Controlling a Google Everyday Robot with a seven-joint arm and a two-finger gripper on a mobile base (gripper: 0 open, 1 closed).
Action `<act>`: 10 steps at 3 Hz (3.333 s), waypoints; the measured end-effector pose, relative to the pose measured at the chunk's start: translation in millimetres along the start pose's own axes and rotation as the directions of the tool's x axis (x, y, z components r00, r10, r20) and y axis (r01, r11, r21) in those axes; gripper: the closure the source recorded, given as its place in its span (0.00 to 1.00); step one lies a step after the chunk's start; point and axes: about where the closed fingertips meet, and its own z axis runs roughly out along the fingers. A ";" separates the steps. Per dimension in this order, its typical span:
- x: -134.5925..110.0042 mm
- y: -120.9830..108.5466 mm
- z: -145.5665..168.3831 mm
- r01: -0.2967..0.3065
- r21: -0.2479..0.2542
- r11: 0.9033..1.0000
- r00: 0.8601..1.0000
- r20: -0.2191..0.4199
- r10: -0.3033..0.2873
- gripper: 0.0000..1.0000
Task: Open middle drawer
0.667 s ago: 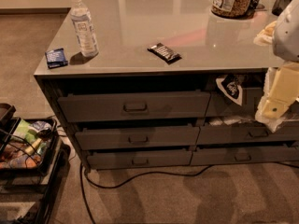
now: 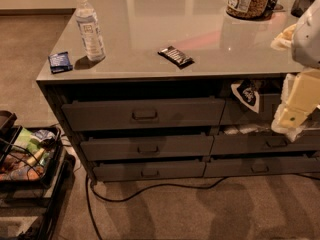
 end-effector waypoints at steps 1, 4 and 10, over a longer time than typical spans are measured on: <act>9.8 5.6 13.9 -0.008 0.009 1.000 0.994 0.106 0.007 0.00; -11.2 0.8 62.3 0.019 0.110 0.994 0.816 0.572 -0.079 0.00; -43.7 1.4 256.9 0.046 -0.078 0.996 0.837 0.548 0.004 0.00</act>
Offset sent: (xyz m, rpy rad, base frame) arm -0.0030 0.0295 -0.0116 0.9431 -0.4819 0.2680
